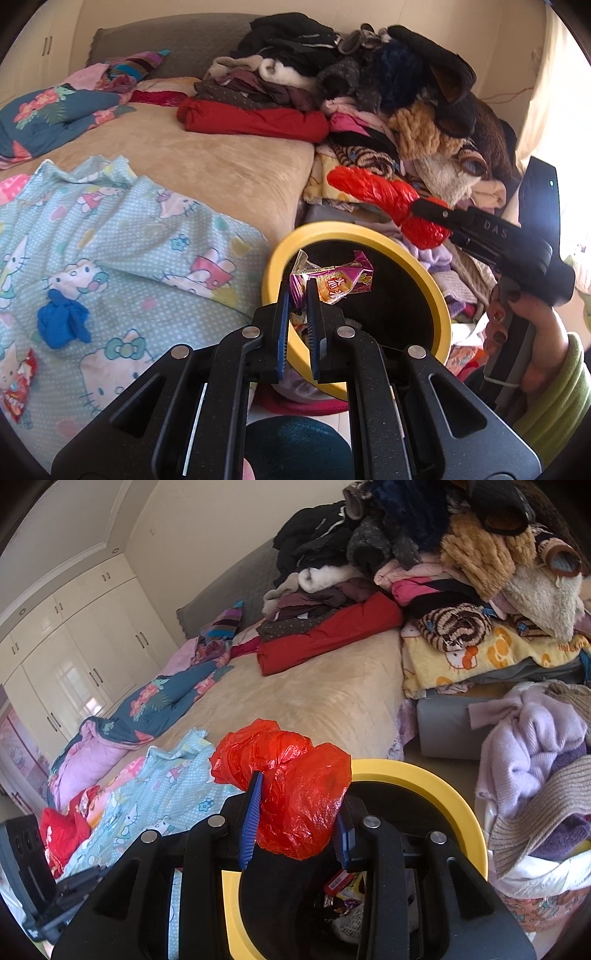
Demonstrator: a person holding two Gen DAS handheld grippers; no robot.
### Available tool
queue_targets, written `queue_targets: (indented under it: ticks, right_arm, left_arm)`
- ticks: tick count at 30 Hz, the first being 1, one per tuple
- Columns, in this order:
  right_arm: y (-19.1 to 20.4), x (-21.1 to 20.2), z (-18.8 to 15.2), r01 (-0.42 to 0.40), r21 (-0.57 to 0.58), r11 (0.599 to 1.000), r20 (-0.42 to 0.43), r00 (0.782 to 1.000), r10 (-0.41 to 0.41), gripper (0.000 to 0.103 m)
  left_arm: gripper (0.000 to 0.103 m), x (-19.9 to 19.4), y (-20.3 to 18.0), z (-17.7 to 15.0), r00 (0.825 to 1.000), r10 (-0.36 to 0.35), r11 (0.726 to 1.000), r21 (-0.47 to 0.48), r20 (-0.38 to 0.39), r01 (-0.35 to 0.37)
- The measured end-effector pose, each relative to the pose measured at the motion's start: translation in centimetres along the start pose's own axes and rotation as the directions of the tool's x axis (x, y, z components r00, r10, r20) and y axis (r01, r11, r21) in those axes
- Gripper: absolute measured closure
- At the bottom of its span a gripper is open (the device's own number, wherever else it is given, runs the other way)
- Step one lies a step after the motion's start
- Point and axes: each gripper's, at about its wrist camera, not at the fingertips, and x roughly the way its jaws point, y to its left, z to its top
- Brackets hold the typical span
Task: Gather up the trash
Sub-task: 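Carry the purple wrapper with the left tool while the right tool carries the red bag to the bin, then open the left tool over the bin while the right tool releases the red bag into it, then move both tools back over the blue cloth and red wrapper on the sheet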
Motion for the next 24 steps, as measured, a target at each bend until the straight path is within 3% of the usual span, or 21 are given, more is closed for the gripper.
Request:
queue_targets:
  ticks: [11, 16, 17, 18, 20, 24]
  right_arm:
    - [-3.2, 1.4, -1.1, 0.074, 0.104, 0.992, -0.081, 0.995, -0.066, 0.071]
    - [-4.6, 2.5, -1.9, 0.107, 0.166, 0.980, -0.147, 0.986, -0.083, 0.062]
    - [-4.8, 2.7, -2.0, 0.110, 0.179, 0.978, -0.157, 0.984, -0.082, 0.054]
    - [-5.0, 2.8, -2.1, 0.114, 0.192, 0.975, -0.163, 0.983, -0.083, 0.046]
    - [-5.0, 2.8, -2.2, 0.123, 0.199, 0.972, -0.159, 0.983, -0.092, 0.044]
    - [-3.4, 2.2, -1.7, 0.080, 0.163, 0.983, -0.098, 0.993, -0.065, 0.035]
  left_arm:
    - [0.098, 4.1, -2.9, -1.9, 0.993, -0.029, 0.995, 0.087, -0.110, 0.039]
    - [0.098, 6.1, -3.8, -2.6, 0.987, -0.048, 0.993, 0.103, -0.152, 0.064]
    - [0.089, 6.3, -3.8, -2.6, 0.987, -0.048, 0.993, 0.103, -0.155, 0.065]
    - [0.064, 6.4, -3.5, -2.6, 0.987, -0.042, 0.994, 0.098, -0.152, 0.057]
    - [0.034, 5.8, -2.5, -2.5, 0.993, -0.014, 0.997, 0.073, -0.118, 0.023]
    - [0.017, 4.1, 0.0, -2.0, 0.997, 0.051, 0.998, 0.037, -0.057, -0.049]
